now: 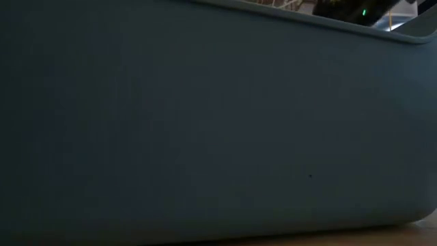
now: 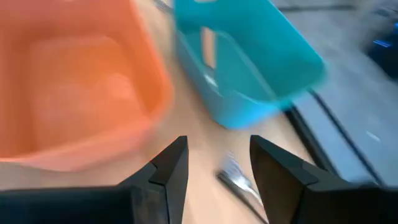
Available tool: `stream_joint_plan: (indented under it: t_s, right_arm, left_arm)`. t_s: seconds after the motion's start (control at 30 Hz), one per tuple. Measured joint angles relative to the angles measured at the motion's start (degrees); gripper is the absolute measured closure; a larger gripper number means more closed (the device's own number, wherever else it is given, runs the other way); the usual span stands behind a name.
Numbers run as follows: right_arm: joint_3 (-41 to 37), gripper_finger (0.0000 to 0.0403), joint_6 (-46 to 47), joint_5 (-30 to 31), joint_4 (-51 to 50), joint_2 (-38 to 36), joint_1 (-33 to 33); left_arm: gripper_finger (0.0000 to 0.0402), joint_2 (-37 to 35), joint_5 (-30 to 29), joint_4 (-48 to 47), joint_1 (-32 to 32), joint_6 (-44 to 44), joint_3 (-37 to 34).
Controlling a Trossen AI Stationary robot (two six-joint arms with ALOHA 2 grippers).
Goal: Sort silverware by color (type)
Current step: Put the orange fork into the green bin
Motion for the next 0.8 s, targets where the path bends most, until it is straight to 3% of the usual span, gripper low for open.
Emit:
stream_joint_plan:
  t_s: [0.2, 0.43, 0.8]
  right_arm:
    - [-3.8, 0.0247, -2.8, 1.5, 1.9, 4.1, -9.4]
    - [-4.6, 0.0247, -7.7, -3.0, 3.7, 13.7, -21.8]
    - [-4.6, 0.0247, -16.8, -7.3, 7.9, 29.6, -30.6]
  left_arm:
    - [0.0399, 0.1, -0.5, 0.1, 0.0, -0.2, 0.0]
    - [0.0399, 0.1, -0.5, 0.5, 0.0, -0.2, 0.0]
    - [0.0399, 0.1, 0.9, 0.5, 0.0, -0.2, 0.0]
